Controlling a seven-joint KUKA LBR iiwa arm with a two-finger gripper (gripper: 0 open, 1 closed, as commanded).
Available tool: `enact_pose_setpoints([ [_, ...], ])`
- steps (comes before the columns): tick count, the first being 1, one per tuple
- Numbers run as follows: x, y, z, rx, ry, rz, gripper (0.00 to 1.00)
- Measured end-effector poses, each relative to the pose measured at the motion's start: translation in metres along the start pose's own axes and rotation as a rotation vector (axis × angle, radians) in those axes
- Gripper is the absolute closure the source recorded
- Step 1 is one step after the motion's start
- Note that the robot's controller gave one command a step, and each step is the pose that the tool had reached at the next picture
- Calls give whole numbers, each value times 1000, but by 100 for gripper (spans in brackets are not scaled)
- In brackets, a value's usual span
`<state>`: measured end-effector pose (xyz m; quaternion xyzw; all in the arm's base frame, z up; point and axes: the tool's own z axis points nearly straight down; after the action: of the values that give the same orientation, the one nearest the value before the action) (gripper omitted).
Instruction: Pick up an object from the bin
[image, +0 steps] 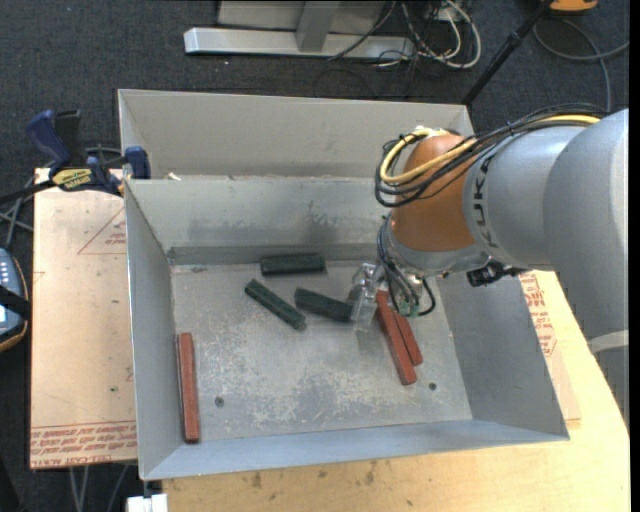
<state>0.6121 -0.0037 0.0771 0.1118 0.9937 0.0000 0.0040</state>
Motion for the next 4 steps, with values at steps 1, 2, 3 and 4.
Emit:
enact_pose_setpoints([
  [1,0,0,-9,0,5,-1,100],
  [2,1,0,-18,1,9,-1,100],
  [3,2,0,-35,0,11,-1,100],
  [4,0,1,-49,-1,6,-2,100],
])
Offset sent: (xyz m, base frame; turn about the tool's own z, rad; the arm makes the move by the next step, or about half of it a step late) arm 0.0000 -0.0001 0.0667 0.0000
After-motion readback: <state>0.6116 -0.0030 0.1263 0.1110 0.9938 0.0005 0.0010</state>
